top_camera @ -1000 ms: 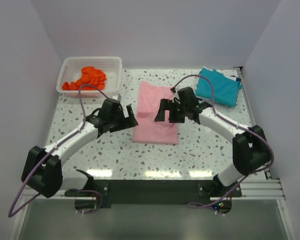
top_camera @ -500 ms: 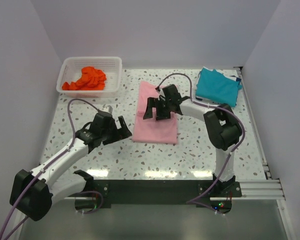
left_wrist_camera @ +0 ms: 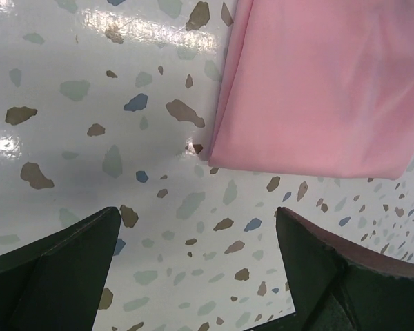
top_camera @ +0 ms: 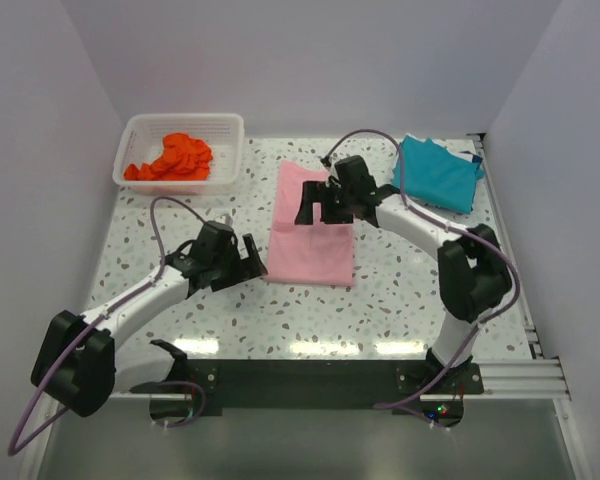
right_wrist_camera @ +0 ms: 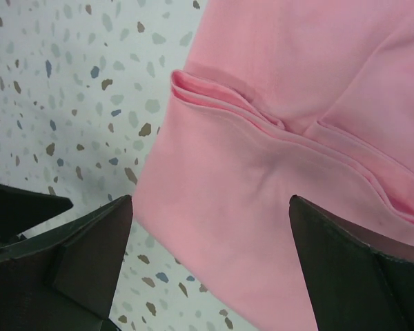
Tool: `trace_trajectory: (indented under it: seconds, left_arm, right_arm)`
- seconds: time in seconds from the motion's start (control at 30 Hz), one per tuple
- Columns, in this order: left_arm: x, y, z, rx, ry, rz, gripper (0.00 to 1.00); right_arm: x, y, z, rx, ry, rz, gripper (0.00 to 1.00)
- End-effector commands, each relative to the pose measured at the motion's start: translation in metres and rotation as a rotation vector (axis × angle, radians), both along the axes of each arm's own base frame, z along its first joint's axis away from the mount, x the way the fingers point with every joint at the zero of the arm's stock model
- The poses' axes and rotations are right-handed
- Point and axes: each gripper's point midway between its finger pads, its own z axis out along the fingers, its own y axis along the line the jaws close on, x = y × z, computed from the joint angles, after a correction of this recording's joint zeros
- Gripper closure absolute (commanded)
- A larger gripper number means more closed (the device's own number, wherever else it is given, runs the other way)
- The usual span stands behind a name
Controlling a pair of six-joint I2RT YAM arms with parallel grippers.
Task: Fold and stack the t-shirts
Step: Fold the tshirt
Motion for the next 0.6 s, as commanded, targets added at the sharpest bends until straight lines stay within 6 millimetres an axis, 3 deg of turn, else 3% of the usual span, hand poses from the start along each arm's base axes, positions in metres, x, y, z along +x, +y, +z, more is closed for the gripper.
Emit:
trace_trajectory:
  seconds: [0.0, 0.03, 0.13, 0.23, 0.33, 0.57]
  left_arm:
    - [0.018, -0.015, 0.004, -0.049, -0.033, -0.008, 0.00]
    - [0.021, -0.016, 0.003, -0.045, -0.031, -0.006, 0.00]
    - [0.028, -0.019, -0.006, -0.035, -0.013, -0.007, 0.02]
    - [0.031, -0.025, -0.016, -0.048, 0.012, -0.012, 0.12]
    - [0.031, -0.030, -0.024, -0.059, 0.035, -0.026, 0.25]
    - [0.029, -0.037, -0.037, -0.073, 0.061, -0.044, 0.45]
  right_arm:
    - [-0.005, -0.030, 0.042, -0.046, -0.113, -0.086, 0.01]
    - [-0.014, -0.039, 0.035, -0.065, -0.092, -0.112, 0.01]
    - [-0.025, -0.062, 0.044, -0.093, -0.124, -0.189, 0.01]
    - [-0.039, -0.090, 0.032, -0.154, -0.123, -0.274, 0.01]
    - [-0.046, -0.112, 0.033, -0.203, -0.144, -0.350, 0.01]
    - [-0.061, -0.132, 0.027, -0.236, -0.135, -0.404, 0.01]
